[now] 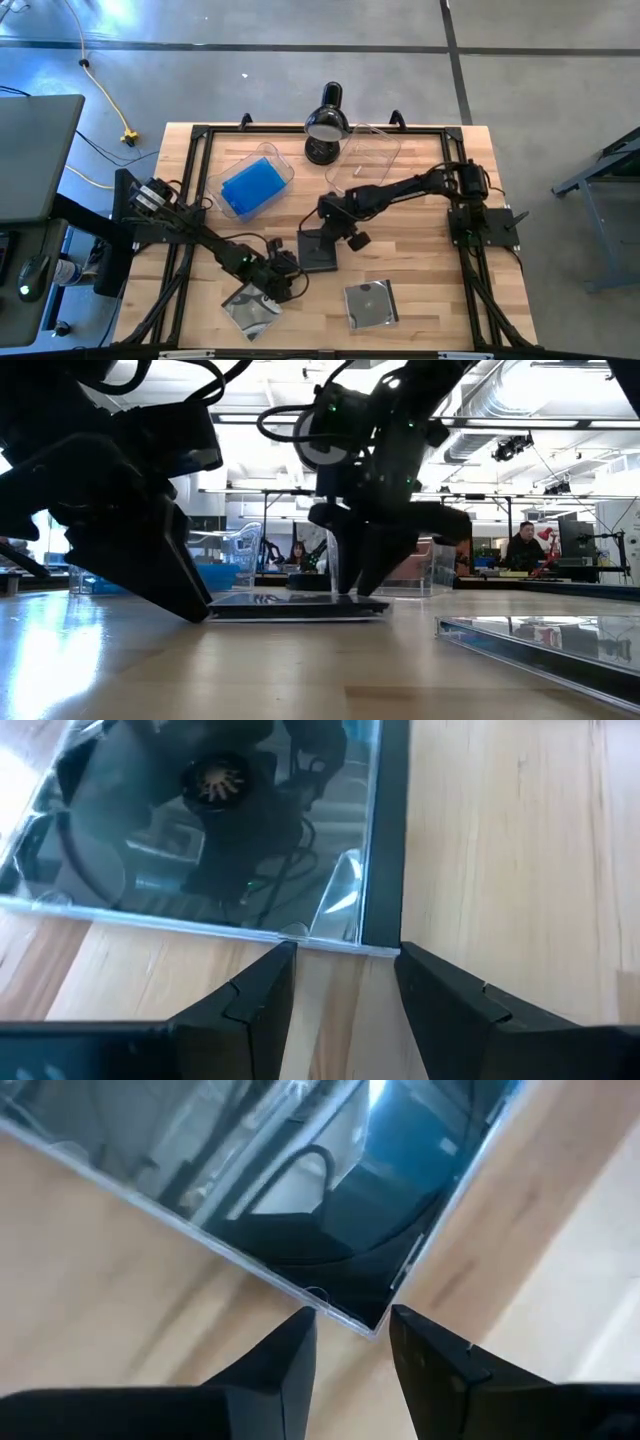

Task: Pick & place jewel cases by type
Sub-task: Put the center black CD case into the right transparent bin

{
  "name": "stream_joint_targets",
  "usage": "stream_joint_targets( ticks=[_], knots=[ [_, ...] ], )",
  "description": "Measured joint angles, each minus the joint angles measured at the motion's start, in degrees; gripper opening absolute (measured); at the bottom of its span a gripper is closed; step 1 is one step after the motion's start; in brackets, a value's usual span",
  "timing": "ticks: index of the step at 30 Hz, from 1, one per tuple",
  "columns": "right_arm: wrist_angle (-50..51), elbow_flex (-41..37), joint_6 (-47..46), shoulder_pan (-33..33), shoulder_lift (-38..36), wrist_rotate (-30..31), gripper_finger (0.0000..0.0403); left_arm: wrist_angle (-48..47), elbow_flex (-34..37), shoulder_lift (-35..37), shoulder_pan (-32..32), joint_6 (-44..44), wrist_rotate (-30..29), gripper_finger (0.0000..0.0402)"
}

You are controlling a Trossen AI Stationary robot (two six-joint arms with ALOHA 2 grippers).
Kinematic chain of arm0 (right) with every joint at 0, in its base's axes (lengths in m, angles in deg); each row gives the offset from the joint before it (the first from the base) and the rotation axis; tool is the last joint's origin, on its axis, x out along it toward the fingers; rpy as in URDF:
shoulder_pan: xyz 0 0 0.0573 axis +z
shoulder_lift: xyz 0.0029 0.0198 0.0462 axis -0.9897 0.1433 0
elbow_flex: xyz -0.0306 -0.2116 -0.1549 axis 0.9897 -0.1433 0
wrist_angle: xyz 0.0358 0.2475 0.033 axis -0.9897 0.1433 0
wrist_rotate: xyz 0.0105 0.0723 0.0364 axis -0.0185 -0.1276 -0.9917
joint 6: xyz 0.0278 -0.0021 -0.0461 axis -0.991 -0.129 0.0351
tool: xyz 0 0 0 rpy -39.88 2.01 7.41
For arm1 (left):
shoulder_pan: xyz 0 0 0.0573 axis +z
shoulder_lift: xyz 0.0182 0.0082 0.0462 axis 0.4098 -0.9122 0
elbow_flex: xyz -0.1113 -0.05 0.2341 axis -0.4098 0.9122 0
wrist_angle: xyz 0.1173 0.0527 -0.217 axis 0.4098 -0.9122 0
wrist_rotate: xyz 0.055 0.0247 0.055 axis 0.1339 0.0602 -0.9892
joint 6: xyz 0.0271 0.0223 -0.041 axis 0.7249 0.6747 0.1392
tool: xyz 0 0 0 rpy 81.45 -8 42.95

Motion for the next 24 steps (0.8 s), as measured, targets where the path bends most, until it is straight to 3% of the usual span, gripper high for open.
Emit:
stream_joint_targets(
  ticks=[12, 24],
  knots=[
    [2.0, 0.0, -6.2, 8.0, -0.1, 6.5, 0.0124, -2.0, 0.0, 0.2, -0.2, 1.6, -0.2, 0.0174],
    [3.6, 0.0, -18.8, 8.9, -0.3, 4.9, 0.0124, -1.5, 0.1, 0.1, -0.1, 1.7, 0.0, 0.0174]
  ],
)
